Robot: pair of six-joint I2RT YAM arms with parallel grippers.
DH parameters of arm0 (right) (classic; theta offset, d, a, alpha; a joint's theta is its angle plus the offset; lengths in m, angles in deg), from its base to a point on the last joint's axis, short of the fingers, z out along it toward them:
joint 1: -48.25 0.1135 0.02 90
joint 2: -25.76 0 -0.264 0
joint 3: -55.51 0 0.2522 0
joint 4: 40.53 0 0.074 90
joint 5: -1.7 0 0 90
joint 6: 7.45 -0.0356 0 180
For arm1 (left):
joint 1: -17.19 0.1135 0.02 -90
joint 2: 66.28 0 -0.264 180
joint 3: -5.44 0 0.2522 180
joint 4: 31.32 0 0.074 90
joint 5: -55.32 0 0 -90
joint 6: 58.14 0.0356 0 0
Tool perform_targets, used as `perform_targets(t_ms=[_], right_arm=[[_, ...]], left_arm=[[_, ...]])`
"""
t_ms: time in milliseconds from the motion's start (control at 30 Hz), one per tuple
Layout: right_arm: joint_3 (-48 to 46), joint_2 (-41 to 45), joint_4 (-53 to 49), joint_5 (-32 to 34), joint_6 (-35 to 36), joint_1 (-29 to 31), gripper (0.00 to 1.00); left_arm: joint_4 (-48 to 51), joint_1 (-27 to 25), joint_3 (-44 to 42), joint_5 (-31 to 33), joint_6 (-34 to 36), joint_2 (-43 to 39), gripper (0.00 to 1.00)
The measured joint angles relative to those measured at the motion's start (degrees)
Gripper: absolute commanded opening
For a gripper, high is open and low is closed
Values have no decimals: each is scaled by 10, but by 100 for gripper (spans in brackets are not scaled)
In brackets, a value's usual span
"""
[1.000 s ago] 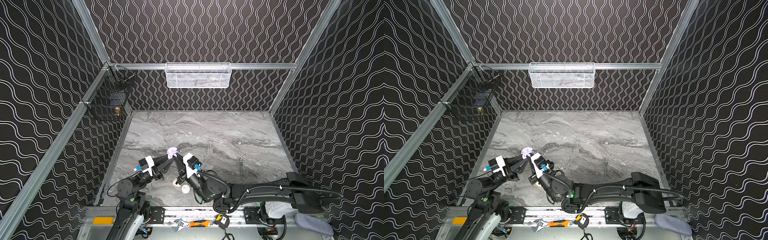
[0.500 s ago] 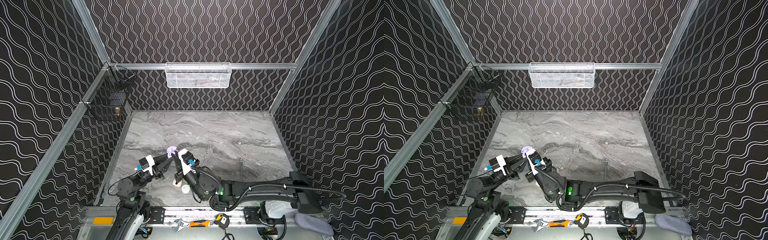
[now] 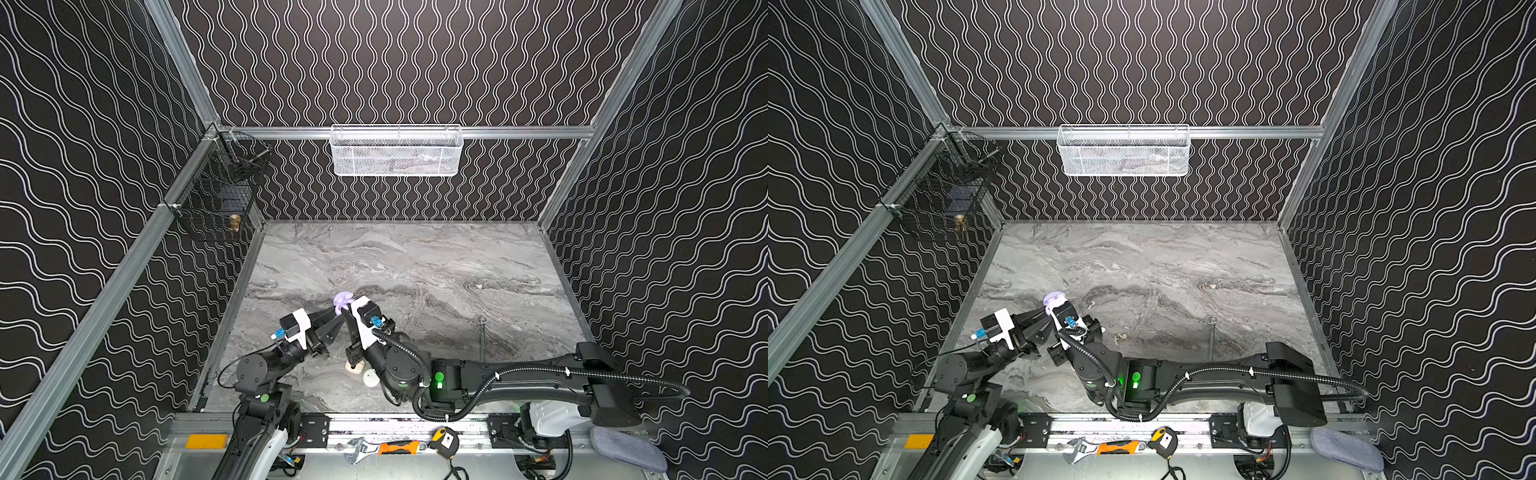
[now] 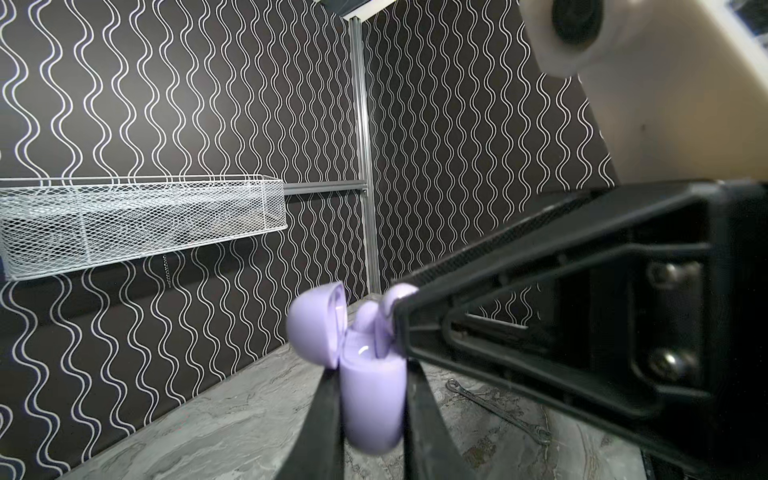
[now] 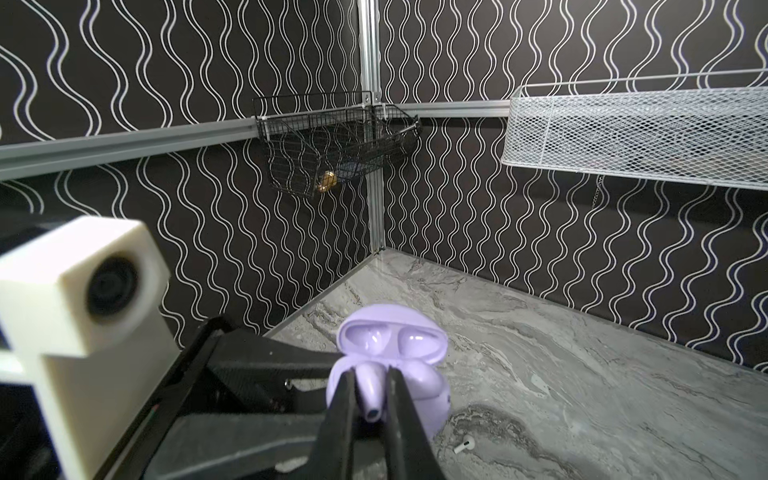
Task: Insert the wireless bluetooth earbuds into the charging case
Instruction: 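Open the right gripper and draw it back from the case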
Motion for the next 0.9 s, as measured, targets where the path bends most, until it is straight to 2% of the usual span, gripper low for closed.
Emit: perform_targets(t_ms=[67,200,367,433,633,767,900], right_arm=[[1,0,-7,0,-7,0,18],[2,1,-15,4,-20,0,35],[4,3,-26,6,-19,-1,47],[3,11,-37,-1,-20,-1,49],[-24,69,-58,-30,-37,0,47],[-59,122,-69,-43,-53,0,32],[-83,155,-75,-46,-67,-4,22]], left_arm=[[-1,0,0,0,0,3,0],[-6,0,0,1,0,5,0],[-12,0,0,1,0,10,0],[-17,0,0,-2,0,11,0],[-31,0,0,-1,4,14,0],[-32,0,0,-1,11,24,0],[-36,0,0,-1,11,28,0]])
